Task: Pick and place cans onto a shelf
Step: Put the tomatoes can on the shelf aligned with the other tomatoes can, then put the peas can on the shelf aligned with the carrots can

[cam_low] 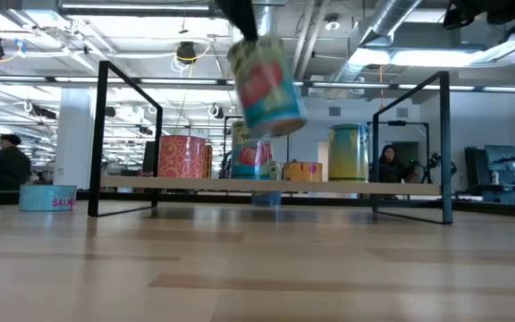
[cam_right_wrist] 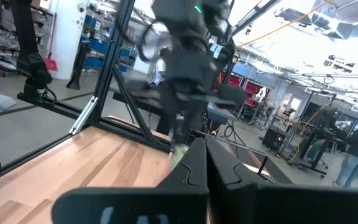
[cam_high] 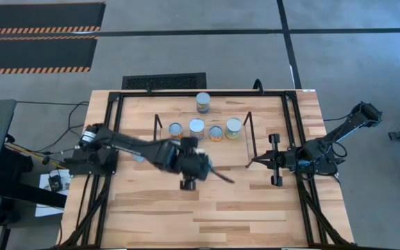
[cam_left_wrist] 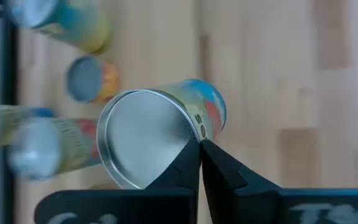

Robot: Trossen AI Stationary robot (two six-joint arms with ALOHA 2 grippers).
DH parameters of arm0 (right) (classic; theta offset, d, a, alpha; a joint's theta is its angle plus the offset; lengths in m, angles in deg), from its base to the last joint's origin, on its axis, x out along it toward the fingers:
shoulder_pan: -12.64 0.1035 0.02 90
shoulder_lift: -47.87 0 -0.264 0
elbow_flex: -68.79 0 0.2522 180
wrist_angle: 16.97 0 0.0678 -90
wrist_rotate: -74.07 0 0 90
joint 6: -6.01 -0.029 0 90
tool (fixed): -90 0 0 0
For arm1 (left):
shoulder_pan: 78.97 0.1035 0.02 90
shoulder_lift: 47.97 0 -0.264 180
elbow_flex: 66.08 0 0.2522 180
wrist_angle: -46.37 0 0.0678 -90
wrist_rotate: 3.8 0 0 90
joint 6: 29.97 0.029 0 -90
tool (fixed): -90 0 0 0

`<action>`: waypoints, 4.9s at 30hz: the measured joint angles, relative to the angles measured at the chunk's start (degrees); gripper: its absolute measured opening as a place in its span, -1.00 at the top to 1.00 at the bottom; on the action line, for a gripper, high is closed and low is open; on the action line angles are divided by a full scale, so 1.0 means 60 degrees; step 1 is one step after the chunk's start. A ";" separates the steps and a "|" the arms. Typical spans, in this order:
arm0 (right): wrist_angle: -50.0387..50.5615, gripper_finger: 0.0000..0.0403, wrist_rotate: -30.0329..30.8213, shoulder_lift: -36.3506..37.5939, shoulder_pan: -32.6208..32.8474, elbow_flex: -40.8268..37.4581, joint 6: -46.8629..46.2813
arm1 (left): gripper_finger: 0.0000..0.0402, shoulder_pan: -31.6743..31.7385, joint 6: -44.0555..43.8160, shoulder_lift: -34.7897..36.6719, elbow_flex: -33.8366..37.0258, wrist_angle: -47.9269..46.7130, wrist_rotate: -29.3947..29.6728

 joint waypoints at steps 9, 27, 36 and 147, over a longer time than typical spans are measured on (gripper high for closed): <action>0.0000 0.98 0.0003 0.0000 0.0000 -0.0004 0.0044 | 1.00 0.0737 0.0955 -0.0431 -0.0004 -0.0059 -0.0135; 0.0012 0.97 0.0000 0.0000 0.0000 -0.0006 0.0034 | 1.00 0.1517 0.0807 -0.0927 -0.0005 -0.0464 -0.0107; 0.0003 0.97 -0.0004 0.0000 0.0004 -0.0004 0.0033 | 1.00 0.1773 0.0587 -0.0927 -0.0005 -0.0487 -0.0430; 0.4235 0.98 -0.6720 -0.3972 -0.9788 0.5311 -0.0695 | 1.00 1.0341 0.3349 0.9608 1.1746 1.1547 -0.8463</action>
